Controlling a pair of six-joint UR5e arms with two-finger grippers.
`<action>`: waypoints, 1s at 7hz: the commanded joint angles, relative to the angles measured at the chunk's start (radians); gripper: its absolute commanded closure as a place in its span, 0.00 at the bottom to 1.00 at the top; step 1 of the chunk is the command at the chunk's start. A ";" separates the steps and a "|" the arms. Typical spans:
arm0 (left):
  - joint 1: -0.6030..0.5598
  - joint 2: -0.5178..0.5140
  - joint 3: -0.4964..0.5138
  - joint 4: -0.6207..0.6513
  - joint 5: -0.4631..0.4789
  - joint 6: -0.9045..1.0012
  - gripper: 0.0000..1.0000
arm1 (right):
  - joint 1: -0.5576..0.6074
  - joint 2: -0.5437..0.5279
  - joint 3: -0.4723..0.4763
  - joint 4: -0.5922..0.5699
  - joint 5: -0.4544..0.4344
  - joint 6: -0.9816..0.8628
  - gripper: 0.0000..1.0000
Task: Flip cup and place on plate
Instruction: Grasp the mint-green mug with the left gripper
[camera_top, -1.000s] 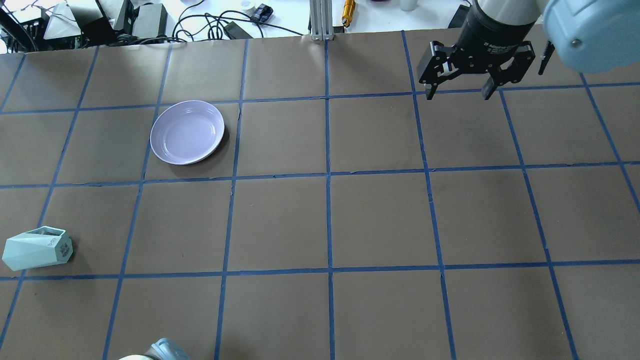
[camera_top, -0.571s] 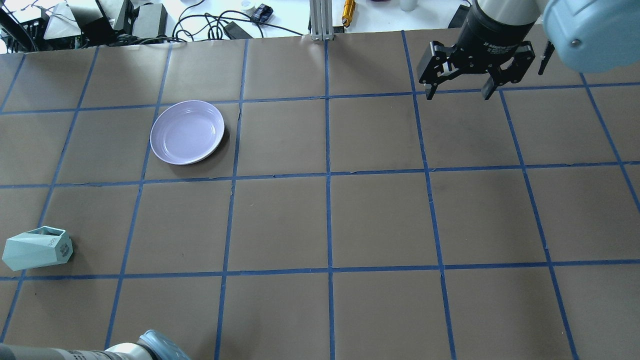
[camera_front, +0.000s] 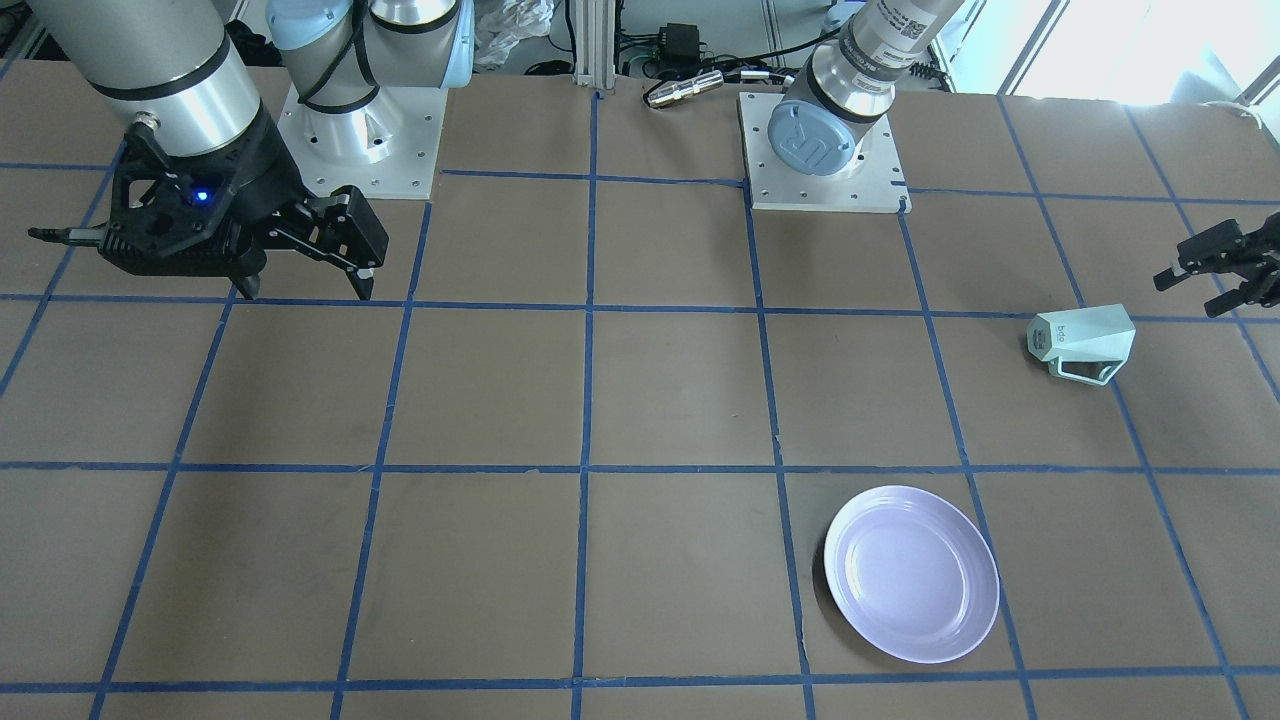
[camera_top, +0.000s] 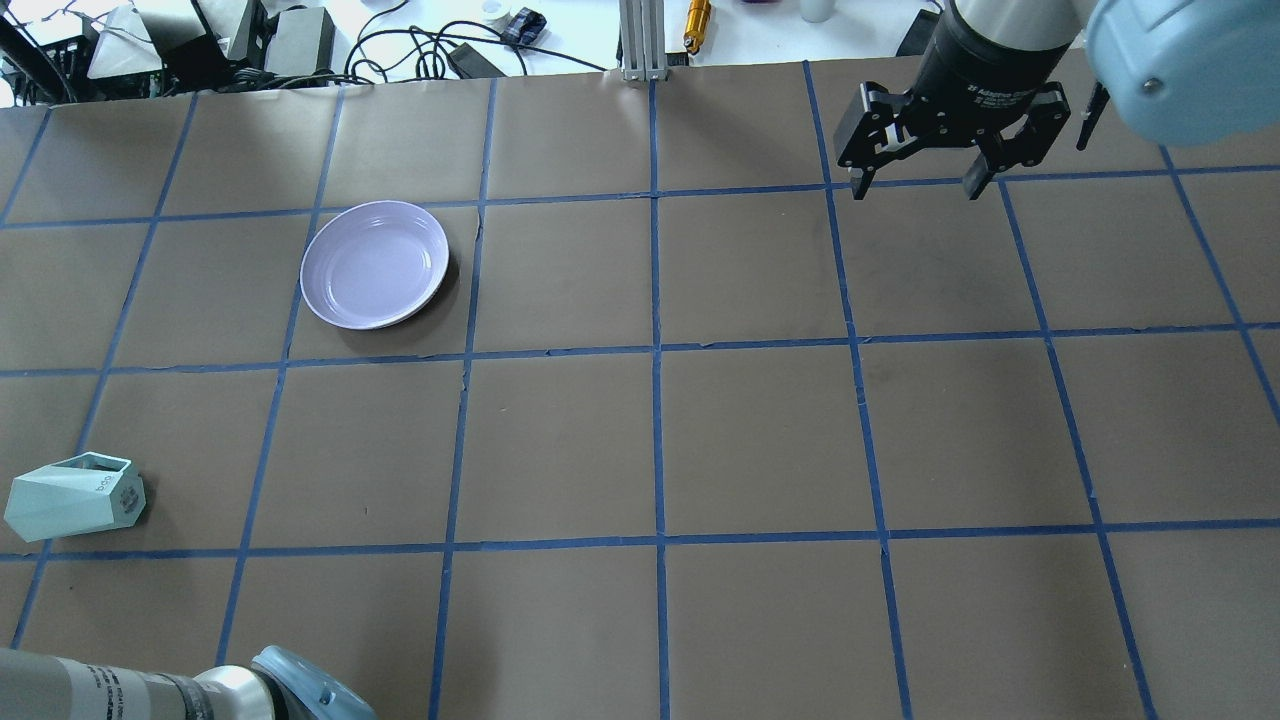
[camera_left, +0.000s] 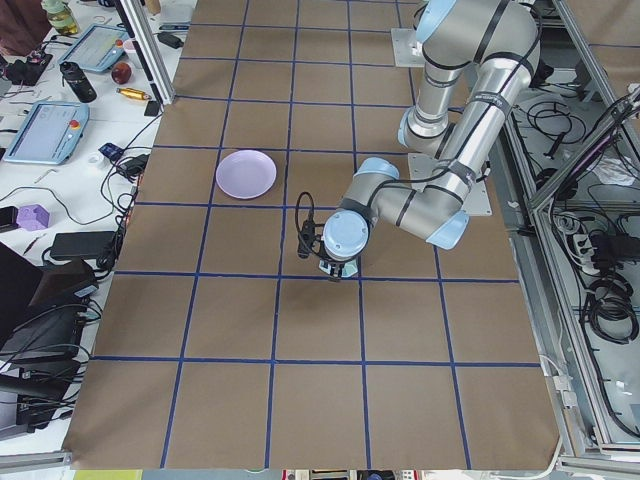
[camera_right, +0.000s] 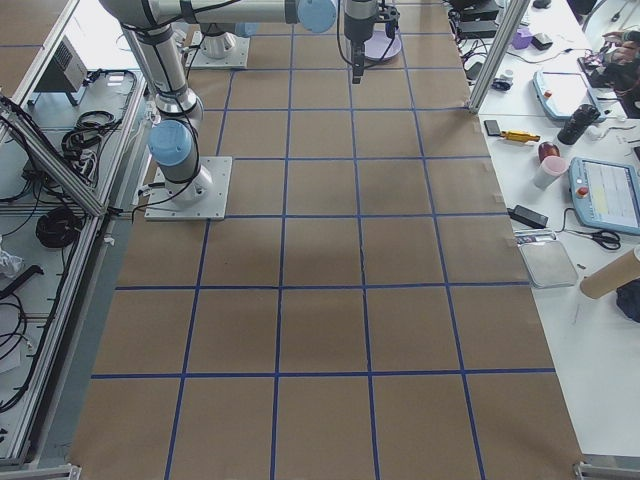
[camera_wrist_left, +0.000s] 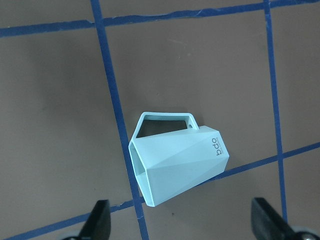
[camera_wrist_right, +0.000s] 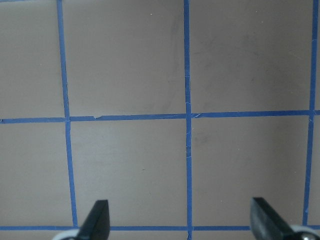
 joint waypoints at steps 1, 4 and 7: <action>0.040 -0.071 0.003 -0.006 -0.061 0.101 0.00 | 0.000 0.000 0.000 0.000 0.000 0.001 0.00; 0.084 -0.132 0.009 -0.133 -0.130 0.103 0.00 | 0.000 0.000 0.000 0.000 0.002 -0.001 0.00; 0.089 -0.163 0.010 -0.178 -0.154 0.103 0.00 | 0.000 0.000 0.000 0.000 0.002 -0.001 0.00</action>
